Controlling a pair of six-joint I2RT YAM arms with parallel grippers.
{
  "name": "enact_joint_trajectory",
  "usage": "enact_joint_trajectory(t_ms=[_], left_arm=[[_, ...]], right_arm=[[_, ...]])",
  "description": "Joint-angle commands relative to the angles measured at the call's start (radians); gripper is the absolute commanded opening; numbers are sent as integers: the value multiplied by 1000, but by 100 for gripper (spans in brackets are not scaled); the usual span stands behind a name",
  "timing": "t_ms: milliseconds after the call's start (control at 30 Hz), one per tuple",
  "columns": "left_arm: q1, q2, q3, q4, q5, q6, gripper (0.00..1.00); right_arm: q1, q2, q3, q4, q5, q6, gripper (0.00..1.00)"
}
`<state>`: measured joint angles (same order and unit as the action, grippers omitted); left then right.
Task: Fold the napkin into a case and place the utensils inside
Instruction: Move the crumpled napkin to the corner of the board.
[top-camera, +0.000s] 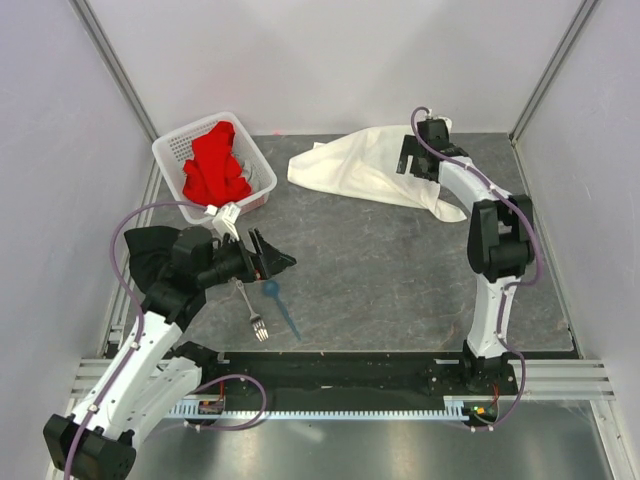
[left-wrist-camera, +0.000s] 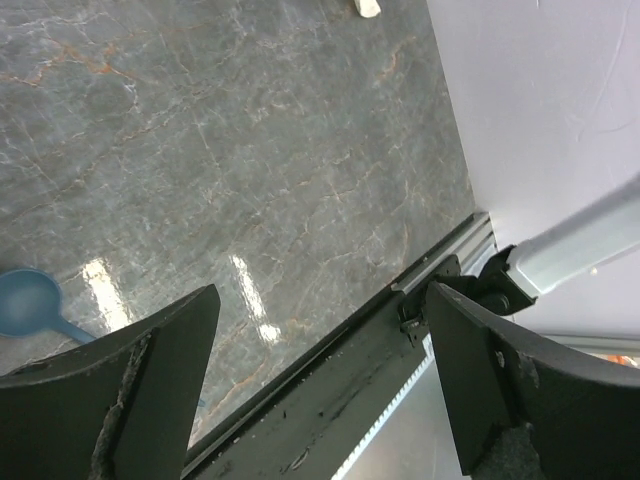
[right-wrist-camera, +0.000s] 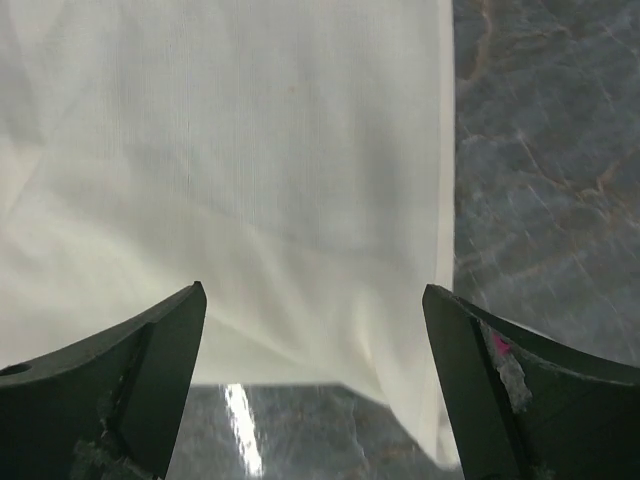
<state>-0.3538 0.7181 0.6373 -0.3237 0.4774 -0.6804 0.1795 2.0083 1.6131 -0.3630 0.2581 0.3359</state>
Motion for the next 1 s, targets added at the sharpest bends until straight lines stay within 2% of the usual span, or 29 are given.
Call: enact_joint_trajectory(t_ms=[0, 100, 233, 367, 400, 500, 533, 567, 633, 700, 733, 800, 833, 933, 967], left_arm=[[4, 26, 67, -11, 53, 51, 91], [3, 98, 100, -11, 72, 79, 90], [3, 201, 143, -6, 70, 93, 87], [3, 297, 168, 20, 46, 71, 79], [4, 313, 182, 23, 35, 50, 77], [3, 383, 218, 60, 7, 4, 70], [1, 408, 229, 83, 7, -7, 70], [1, 431, 243, 130, 3, -11, 69], [-8, 523, 309, 155, -22, -18, 64], [-16, 598, 395, 178, -51, -15, 56], [-28, 671, 425, 183, -57, -15, 54], [-46, 757, 502, 215, -94, 4, 48], [-62, 849, 533, 215, -98, 11, 45], [-98, 1016, 654, 212, -106, 39, 35], [-112, 1053, 717, 213, -124, 68, 34]], right_arm=[[-3, 170, 181, -76, 3, -75, 98], [-11, 219, 188, -80, 26, -60, 98], [-12, 251, 157, -79, -63, -46, 98], [1, 181, 39, -74, -144, -6, 76], [11, 155, -2, -70, -173, 0, 74], [83, 26, -217, -31, -186, 17, 73], [119, -11, -342, -19, -201, 28, 73], [135, -95, -411, 25, -221, 55, 73], [175, -188, -613, 79, -293, 81, 73], [201, -349, -724, 101, -293, 117, 73], [209, -408, -813, 105, -295, 126, 74], [199, -569, -880, 95, -264, 155, 82], [163, -610, -878, 78, -225, 164, 89], [34, -703, -803, -8, -128, 199, 98], [9, -695, -776, -30, -29, 209, 98]])
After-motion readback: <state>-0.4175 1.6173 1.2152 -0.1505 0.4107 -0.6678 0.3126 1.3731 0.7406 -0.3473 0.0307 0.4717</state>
